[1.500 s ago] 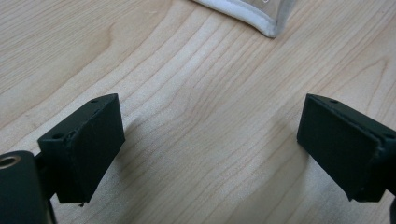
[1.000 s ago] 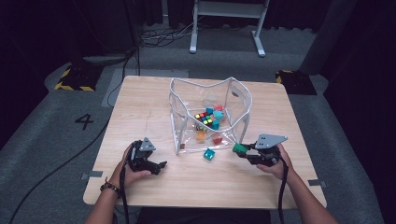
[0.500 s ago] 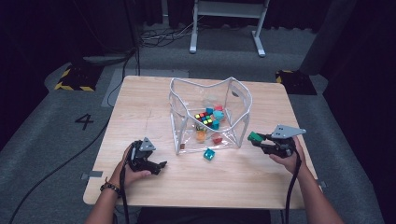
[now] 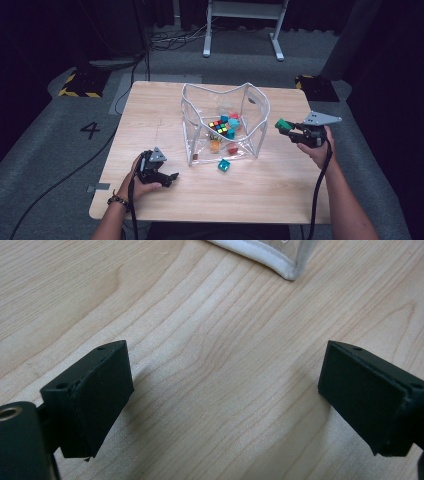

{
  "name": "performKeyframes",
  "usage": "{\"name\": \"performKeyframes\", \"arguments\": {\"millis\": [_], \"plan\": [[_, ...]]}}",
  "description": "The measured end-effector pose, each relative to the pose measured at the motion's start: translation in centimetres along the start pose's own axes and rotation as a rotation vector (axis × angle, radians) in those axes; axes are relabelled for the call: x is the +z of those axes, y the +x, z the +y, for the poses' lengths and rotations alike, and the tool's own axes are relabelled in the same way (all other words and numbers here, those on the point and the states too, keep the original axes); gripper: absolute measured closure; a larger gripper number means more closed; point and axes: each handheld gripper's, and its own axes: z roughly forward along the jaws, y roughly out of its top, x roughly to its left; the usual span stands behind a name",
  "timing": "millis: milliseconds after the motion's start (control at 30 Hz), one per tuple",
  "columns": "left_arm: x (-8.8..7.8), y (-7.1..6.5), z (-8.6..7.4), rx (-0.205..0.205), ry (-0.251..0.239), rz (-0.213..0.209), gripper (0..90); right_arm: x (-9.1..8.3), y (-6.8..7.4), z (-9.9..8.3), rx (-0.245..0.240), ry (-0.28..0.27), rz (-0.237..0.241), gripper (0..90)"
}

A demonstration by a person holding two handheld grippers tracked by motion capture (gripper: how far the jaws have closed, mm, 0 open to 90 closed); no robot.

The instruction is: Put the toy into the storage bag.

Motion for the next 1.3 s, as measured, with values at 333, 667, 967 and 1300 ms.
{"name": "performKeyframes", "arguments": {"millis": [333,667,967,1300], "plan": [[0.0,0.0,0.0,-0.001,-0.001,0.000,7.6,-0.7,-1.8,5.8,-0.022,-0.053,-0.019,67.1],[0.0,0.0,0.0,0.000,-0.001,0.000,7.6,1.1,-1.8,11.0,-0.091,-0.028,0.034,67.1],[0.0,0.0,0.0,-0.001,-0.001,0.000,7.6,4.2,-1.5,13.4,-0.160,0.020,0.124,67.1],[0.0,0.0,0.0,0.000,0.000,-0.001,7.6,7.7,0.3,14.8,-0.220,0.090,0.212,67.1]]}}
